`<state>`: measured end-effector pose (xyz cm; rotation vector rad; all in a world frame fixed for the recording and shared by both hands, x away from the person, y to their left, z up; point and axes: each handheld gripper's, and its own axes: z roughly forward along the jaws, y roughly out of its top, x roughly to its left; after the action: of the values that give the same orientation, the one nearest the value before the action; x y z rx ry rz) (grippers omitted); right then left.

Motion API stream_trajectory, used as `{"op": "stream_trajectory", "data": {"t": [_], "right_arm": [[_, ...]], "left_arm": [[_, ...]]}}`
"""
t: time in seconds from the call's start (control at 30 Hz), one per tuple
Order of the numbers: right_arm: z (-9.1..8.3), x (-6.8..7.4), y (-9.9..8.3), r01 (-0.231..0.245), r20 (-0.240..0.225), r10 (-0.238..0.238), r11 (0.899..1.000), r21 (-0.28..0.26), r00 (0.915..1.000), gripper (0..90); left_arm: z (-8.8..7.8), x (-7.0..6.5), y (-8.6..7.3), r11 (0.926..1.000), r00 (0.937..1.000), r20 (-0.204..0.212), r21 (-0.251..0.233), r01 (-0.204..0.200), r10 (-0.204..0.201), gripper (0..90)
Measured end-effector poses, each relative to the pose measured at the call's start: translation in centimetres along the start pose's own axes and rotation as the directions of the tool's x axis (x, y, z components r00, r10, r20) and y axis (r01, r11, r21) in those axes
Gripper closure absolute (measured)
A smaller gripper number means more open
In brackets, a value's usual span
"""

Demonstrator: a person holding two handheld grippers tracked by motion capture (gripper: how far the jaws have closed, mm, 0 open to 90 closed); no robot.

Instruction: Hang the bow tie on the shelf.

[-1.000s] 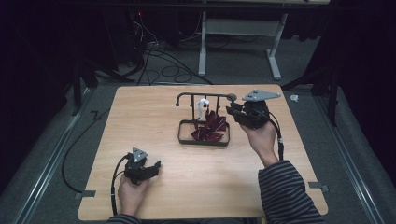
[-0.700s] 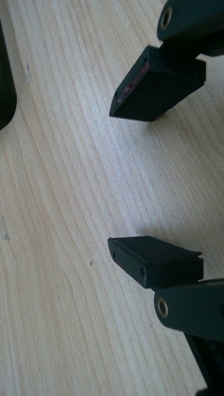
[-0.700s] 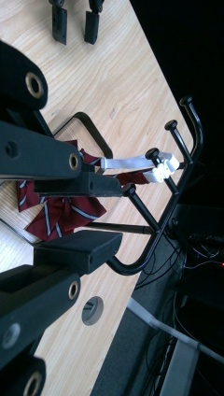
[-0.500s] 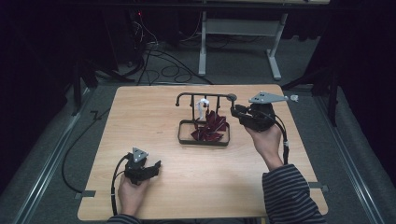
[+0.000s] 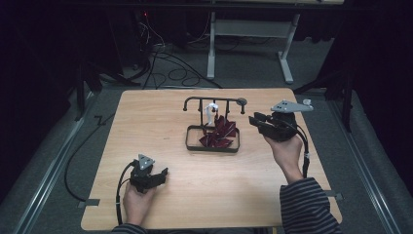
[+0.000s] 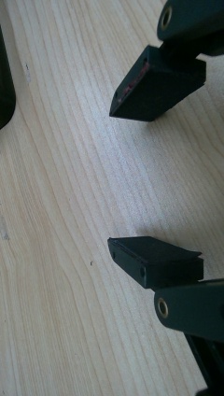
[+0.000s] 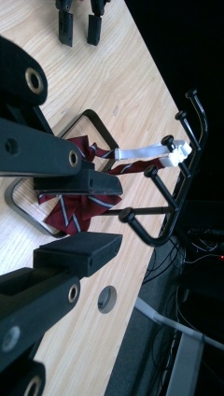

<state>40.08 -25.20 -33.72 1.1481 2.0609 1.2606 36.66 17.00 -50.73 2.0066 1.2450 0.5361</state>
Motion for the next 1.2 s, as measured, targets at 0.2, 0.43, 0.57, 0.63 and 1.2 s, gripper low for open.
{"op": "stream_trajectory", "data": {"t": [0.2, 0.43, 0.57, 0.63, 1.2], "right_arm": [[-0.8, -0.5, -0.6, -0.021, 0.008, 0.021, 1.0, -0.011, 0.9997, 71.4], [-1.6, -0.9, -1.2, -0.035, 0.013, 0.035, 0.999, -0.02, 0.9993, 71.1], [-2.0, -1.1, -1.4, -0.045, 0.014, 0.045, 0.999, -0.022, 0.9989, 71.0], [-2.1, -1.2, -1.6, -0.05, 0.015, 0.05, 0.998, -0.024, 0.9986, 70.9], [-3.0, -1.8, -3.6, -0.091, 0.023, 0.091, 0.996, -0.021, 0.9956, 70.5]], "left_arm": [[0.0, 0.0, 0.0, 1.0, 1.0, 0.0, 0.0, 0.0, 0.0, 31.5], [0.0, 0.0, 0.0, 1.0, 1.0, 0.0, 0.0, 0.0, 0.0, 31.5], [0.0, 0.0, 0.0, 1.0, 1.0, 0.0, 0.0, 0.0, 0.0, 31.5], [0.0, 0.0, 0.0, 1.0, 1.0, 0.0, 0.0, 0.0, 0.0, 31.5], [0.0, 0.0, 0.0, 1.0, 1.0, 0.0, 0.0, 0.0, 0.0, 31.5]]}}
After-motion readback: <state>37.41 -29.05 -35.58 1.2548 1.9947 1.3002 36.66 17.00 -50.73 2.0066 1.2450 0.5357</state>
